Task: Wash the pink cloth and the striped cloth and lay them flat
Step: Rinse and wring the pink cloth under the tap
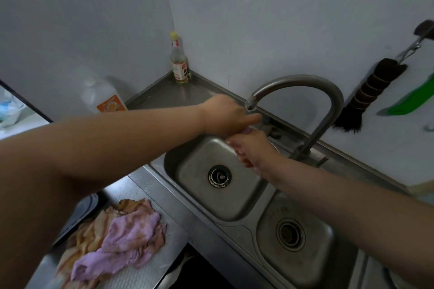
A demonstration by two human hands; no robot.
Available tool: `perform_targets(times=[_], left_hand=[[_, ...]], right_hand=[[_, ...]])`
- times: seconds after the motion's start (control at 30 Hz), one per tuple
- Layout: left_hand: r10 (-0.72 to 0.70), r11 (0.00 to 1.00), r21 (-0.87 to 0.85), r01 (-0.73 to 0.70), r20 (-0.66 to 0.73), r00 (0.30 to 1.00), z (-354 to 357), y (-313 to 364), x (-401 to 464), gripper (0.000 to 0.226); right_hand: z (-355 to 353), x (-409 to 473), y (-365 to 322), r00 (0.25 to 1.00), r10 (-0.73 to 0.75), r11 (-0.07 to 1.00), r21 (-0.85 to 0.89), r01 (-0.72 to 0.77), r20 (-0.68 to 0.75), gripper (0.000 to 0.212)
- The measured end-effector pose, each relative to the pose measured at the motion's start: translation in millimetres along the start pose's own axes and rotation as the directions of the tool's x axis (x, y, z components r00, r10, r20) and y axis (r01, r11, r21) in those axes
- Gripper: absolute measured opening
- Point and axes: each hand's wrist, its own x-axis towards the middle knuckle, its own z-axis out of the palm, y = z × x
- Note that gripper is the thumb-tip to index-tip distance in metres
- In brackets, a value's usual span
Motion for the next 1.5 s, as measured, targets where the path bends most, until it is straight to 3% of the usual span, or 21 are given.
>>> perform_targets(times=[0.07, 0.2, 0.33, 0.43, 0.7, 1.03, 1.2, 1.23, 1.37, 1.43, 1.5], left_hand=[[0.099, 0.994, 0.061, -0.095, -0.058, 0.993, -4, -9, 3, 0.042], [0.164, 0.985, 0.08, -0.155, -0.127, 0.978, -5, -16, 9, 0.053], [0.196, 0.98, 0.045, -0.192, -0.273, 0.942, -2, -21, 10, 0.05], [0.192, 0.981, 0.04, -0.189, -0.31, 0.931, 3, -21, 8, 0.035], [0.217, 0.976, 0.04, -0.216, -0.339, 0.915, 11, -16, 2, 0.03], [0.137, 0.988, -0.014, -0.155, -0.395, 0.908, 34, -4, -5, 0.032], [0.021, 0.995, -0.079, -0.06, -0.424, 0.905, 41, 5, -11, 0.039], [-0.041, 0.994, -0.113, -0.005, -0.395, 0.918, 45, 7, -13, 0.037], [-0.345, 0.909, -0.284, 0.306, -0.099, 0.933, 52, 15, -19, 0.045], [-0.422, 0.726, -0.519, 0.452, 0.182, 0.888, 44, 17, -25, 0.048], [-0.337, 0.404, -0.759, 0.511, 0.395, 0.854, 38, 16, -34, 0.039]], right_hand=[[3, -6, -6, 1.0, 0.003, 0.993, 0.12, -0.004, 0.011, 0.031], [5, -9, -11, 0.999, 0.037, 0.96, 0.278, -0.045, 0.036, 0.039], [6, -7, -11, 0.995, 0.073, 0.922, 0.377, -0.091, 0.062, 0.043], [8, -6, -8, 0.993, 0.081, 0.906, 0.41, -0.108, 0.083, 0.04], [12, -6, 0, 0.988, 0.103, 0.91, 0.389, -0.141, 0.116, 0.035], [15, -8, 15, 0.975, 0.146, 0.887, 0.415, -0.203, 0.165, 0.028], [0, -4, 17, 0.962, 0.134, 0.952, 0.24, -0.192, 0.24, 0.013], [-6, -2, 18, 0.962, 0.134, 0.97, 0.168, -0.176, 0.238, 0.006], [-30, 5, 25, 0.999, 0.033, 0.98, -0.198, -0.024, 0.041, 0.024], [-37, 7, 29, 0.994, -0.11, 0.966, -0.236, 0.103, -0.02, 0.036], [-40, 10, 37, 0.963, -0.269, 0.931, -0.26, 0.255, -0.019, 0.046]])
